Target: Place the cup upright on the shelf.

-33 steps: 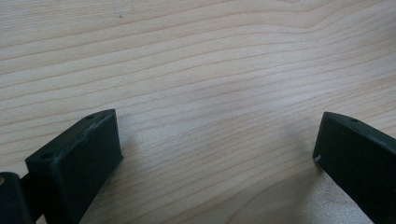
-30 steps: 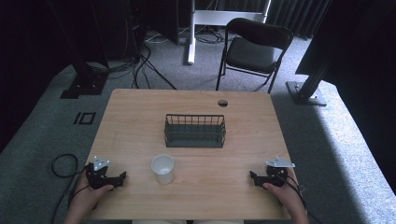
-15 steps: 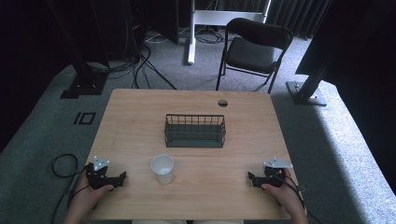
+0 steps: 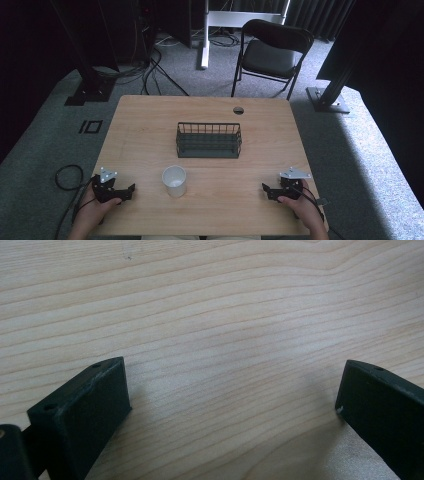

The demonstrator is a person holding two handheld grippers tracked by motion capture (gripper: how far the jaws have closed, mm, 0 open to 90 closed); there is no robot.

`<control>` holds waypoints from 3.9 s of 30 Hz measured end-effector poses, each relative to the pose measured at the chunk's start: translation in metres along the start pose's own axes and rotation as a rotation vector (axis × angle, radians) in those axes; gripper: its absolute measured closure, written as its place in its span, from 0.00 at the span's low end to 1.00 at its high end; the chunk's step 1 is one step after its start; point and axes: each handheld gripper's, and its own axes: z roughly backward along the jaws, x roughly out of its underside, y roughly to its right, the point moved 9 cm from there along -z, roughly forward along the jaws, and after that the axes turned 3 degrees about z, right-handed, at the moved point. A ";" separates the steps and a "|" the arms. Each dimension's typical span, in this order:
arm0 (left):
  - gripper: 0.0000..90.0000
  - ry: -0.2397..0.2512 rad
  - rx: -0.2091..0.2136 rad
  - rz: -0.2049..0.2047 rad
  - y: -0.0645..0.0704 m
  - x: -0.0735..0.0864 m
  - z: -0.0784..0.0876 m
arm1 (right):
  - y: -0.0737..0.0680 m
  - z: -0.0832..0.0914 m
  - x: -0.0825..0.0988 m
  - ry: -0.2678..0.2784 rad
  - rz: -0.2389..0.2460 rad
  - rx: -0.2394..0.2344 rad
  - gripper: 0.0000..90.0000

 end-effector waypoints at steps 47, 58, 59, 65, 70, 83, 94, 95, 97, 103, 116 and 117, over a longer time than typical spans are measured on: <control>0.01 0.000 0.000 0.000 0.000 0.000 0.000 | -0.122 -0.024 -0.070 0.098 0.237 -0.303 0.13; 0.01 -0.001 0.000 0.000 0.000 0.000 0.000 | -0.151 -0.031 -0.079 0.113 0.301 -0.361 0.13; 0.01 0.000 0.000 0.000 0.000 0.000 0.000 | -0.154 -0.032 -0.080 0.115 0.305 -0.366 0.13; 0.01 0.000 0.000 0.000 0.000 0.000 0.000 | -0.169 -0.035 -0.085 0.121 0.328 -0.399 0.13; 0.01 -0.001 0.000 0.000 0.000 0.000 0.000 | -0.182 -0.039 -0.089 0.124 0.343 -0.423 0.15; 0.01 0.000 0.000 0.000 0.000 0.000 0.000 | -0.218 -0.049 -0.102 0.130 0.411 -0.479 0.15; 0.01 0.000 0.001 0.000 0.000 0.000 0.000 | -0.243 -0.057 -0.108 0.141 0.425 -0.525 0.14; 0.01 -0.001 0.000 0.000 0.000 0.000 0.000 | -0.245 -0.058 -0.109 0.144 0.428 -0.526 0.14; 0.01 -0.001 0.000 0.000 0.000 0.000 0.000 | -0.247 -0.058 -0.111 0.145 0.424 -0.533 0.14; 0.01 -0.001 0.000 0.000 0.000 0.000 0.000 | -0.257 -0.060 -0.122 0.165 0.444 -0.554 0.14; 0.01 0.001 0.001 0.002 0.000 0.000 0.000 | -0.275 -0.062 -0.140 0.215 0.451 -0.569 0.14; 0.01 0.001 0.001 0.002 0.000 0.000 0.000 | -0.275 -0.062 -0.140 0.216 0.451 -0.568 0.14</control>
